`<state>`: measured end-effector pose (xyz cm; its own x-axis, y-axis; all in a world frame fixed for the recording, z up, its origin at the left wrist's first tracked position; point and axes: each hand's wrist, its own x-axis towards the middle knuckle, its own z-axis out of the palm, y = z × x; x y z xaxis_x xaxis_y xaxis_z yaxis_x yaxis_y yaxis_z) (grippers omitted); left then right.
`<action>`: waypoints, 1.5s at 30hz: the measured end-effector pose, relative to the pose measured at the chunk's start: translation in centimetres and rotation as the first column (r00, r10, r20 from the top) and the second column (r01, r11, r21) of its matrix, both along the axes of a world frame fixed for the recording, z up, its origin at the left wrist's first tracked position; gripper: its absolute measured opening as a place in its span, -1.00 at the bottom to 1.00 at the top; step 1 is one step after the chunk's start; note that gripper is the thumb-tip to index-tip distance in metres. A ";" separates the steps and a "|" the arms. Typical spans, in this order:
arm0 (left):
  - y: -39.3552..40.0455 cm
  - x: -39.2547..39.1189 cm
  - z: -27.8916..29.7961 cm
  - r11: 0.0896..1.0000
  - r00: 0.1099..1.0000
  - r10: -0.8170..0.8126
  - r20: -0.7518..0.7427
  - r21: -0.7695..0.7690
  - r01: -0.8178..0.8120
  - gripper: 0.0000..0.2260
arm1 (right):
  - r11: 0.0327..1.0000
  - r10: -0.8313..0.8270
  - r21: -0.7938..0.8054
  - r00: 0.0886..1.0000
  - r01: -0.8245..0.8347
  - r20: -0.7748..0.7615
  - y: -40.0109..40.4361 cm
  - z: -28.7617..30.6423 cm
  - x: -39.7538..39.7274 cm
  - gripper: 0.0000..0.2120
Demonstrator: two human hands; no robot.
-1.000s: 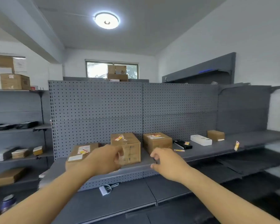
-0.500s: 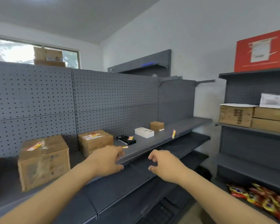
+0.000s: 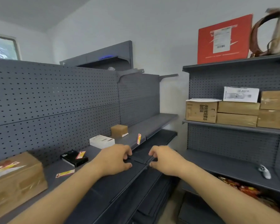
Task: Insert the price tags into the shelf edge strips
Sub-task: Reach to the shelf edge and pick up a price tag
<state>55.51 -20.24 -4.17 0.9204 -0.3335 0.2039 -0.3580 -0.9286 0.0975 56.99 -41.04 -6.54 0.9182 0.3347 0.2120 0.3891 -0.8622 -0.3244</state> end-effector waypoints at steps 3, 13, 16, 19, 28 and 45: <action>-0.8 5.6 -1.3 0.999 0.999 -0.043 -0.019 0.002 0.043 -0.69 | 1.000 -0.017 -0.023 0.999 0.016 -0.043 -0.9 -1.2 5.2 -0.62; -1.7 21.8 -7.8 0.996 0.999 -0.048 -0.015 -0.075 0.046 -0.67 | 1.000 -0.006 0.018 0.985 0.009 -0.174 -2.2 -6.4 20.4 -0.62; -2.5 26.0 -9.9 0.995 1.000 -0.023 -0.019 -0.094 0.021 -0.65 | 1.000 0.020 -0.006 0.977 -0.022 -0.215 -3.0 -8.6 24.6 -0.61; -3.3 31.3 -11.0 0.996 1.000 0.008 -0.011 -0.091 -0.009 -0.64 | 0.998 0.049 -0.030 0.966 -0.058 -0.255 -3.8 -10.0 30.1 -0.61; -4.4 47.4 -11.9 0.975 0.975 0.223 -0.008 -0.002 -0.223 -0.71 | 0.966 0.211 -0.100 0.947 -0.240 -0.241 -3.6 -9.5 49.9 -0.62; -0.1 56.3 -15.4 0.881 0.864 0.465 -0.195 0.204 -0.428 -0.54 | 0.640 0.704 -0.324 0.701 -0.697 -0.117 5.7 -11.1 64.5 -0.60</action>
<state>111.76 -20.32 -19.54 0.9920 0.1150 -0.0520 0.1138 -0.9932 -0.0258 121.52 -35.38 -17.66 0.3776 0.9258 -0.0168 0.9232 -0.3778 -0.0703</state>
